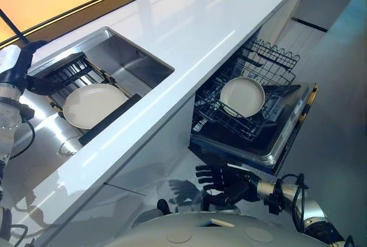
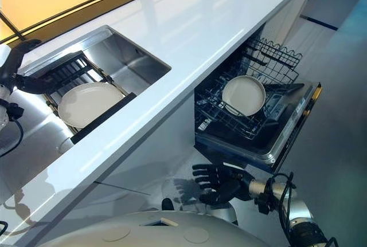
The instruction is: Pick up plates and place into dishwasher.
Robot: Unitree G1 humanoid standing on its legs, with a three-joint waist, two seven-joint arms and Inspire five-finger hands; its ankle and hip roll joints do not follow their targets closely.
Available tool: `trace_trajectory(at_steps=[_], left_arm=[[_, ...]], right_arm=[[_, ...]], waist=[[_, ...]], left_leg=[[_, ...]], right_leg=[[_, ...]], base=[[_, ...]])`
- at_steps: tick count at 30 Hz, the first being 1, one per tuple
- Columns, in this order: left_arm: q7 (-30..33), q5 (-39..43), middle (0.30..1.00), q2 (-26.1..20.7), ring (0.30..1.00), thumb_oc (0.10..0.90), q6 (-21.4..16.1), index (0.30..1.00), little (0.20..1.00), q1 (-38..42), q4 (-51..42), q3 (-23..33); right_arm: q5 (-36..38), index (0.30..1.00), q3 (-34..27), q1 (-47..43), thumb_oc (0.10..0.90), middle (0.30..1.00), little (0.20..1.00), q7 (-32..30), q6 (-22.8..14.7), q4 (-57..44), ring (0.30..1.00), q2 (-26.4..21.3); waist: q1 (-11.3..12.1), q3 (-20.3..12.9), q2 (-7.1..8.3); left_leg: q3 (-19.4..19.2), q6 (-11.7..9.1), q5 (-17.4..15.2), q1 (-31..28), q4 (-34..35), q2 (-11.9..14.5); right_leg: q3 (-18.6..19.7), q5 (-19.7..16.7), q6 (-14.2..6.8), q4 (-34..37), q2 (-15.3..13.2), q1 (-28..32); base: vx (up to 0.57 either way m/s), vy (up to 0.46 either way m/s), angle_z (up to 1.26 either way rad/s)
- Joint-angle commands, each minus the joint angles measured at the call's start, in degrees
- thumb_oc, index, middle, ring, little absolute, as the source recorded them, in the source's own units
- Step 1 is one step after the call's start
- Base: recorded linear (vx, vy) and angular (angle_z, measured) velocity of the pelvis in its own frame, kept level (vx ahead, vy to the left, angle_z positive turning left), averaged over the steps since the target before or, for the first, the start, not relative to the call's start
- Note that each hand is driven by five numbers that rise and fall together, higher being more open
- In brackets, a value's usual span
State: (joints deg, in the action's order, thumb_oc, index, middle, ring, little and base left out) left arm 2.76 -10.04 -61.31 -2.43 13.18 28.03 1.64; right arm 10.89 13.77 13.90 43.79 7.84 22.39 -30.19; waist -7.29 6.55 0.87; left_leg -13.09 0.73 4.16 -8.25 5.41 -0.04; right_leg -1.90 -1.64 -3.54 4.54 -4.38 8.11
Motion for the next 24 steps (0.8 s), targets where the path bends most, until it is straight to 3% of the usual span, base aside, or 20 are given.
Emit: trace_trajectory(at_steps=[1, 5, 10, 14, 24], left_arm=[[-2.4, 3.5, 0.9, -5.6, 0.9, 0.8, 1.6, 0.9, 0.9, 12.6, 3.3, -0.6], [-11.2, 6.2, 0.9, -5.4, 0.9, 0.8, 5.6, 0.9, 0.9, 18.5, 6.5, -3.7], [-19.8, 11.3, 0.9, -5.2, 0.9, 0.8, 9.9, 0.9, 0.9, 26.4, 10.7, -9.2], [-27.2, 15.3, 0.9, -3.5, 0.9, 0.8, 14.5, 0.9, 0.9, 28.1, 12.6, -10.9], [-37.6, 12.6, 0.9, -3.3, 0.9, 0.8, 17.8, 0.9, 0.9, 23.8, 14.2, -8.2]], right_arm=[[-4.3, 0.9, 0.8, -3.8, 0.8, 0.9, 0.9, -11.7, -5.9, -1.7, 0.9, -0.9], [-15.3, 0.9, 3.1, -4.9, 0.8, 0.9, 0.9, -24.5, -10.1, 2.7, 0.9, 1.6], [-24.8, 0.9, 4.8, -7.5, 0.8, 0.9, 0.9, -36.5, -11.5, 11.2, 0.9, 3.7], [-27.1, 0.9, 5.0, -9.1, 0.8, 0.9, 0.9, -40.7, -10.2, 16.9, 0.9, 4.9], [-25.5, 0.9, 0.6, -8.1, 0.8, 0.9, 0.9, -45.4, -10.4, 21.5, 0.9, 4.4]], waist=[[-0.4, 0.6, -3.22], [-0.8, 1.2, -3.93], [-0.6, 1.7, -4.72], [0.1, 2.4, -5.08], [0.6, 4.2, -4.9]], left_leg=[[0.1, 2.1, -8.1, -1.7, -1.9, -4.0], [-0.3, 2.7, -9.0, -1.7, -2.8, -4.3], [-0.8, 3.4, -10.2, -1.3, -4.3, -4.7], [-1.0, 3.8, -11.1, -0.5, -5.8, -5.0], [-1.0, 4.5, -12.2, 2.1, -9.4, -5.7]], right_leg=[[-3.0, 2.0, -4.5, -6.1, 0.8, -4.9], [-2.7, 2.1, -5.0, -7.2, 0.6, -5.7], [-2.8, 1.8, -5.8, -7.8, -0.1, -6.5], [-3.0, 1.7, -6.2, -8.5, -0.8, -7.2], [-2.2, 1.0, -6.8, -10.1, -1.6, -9.4]], base=[[0.05, 0.074, -0.08], [0.06, 0.082, -0.08], [0.06, 0.076, -0.01], [0.05, 0.055, -0.01], [0.02, 0.041, -0.02]])
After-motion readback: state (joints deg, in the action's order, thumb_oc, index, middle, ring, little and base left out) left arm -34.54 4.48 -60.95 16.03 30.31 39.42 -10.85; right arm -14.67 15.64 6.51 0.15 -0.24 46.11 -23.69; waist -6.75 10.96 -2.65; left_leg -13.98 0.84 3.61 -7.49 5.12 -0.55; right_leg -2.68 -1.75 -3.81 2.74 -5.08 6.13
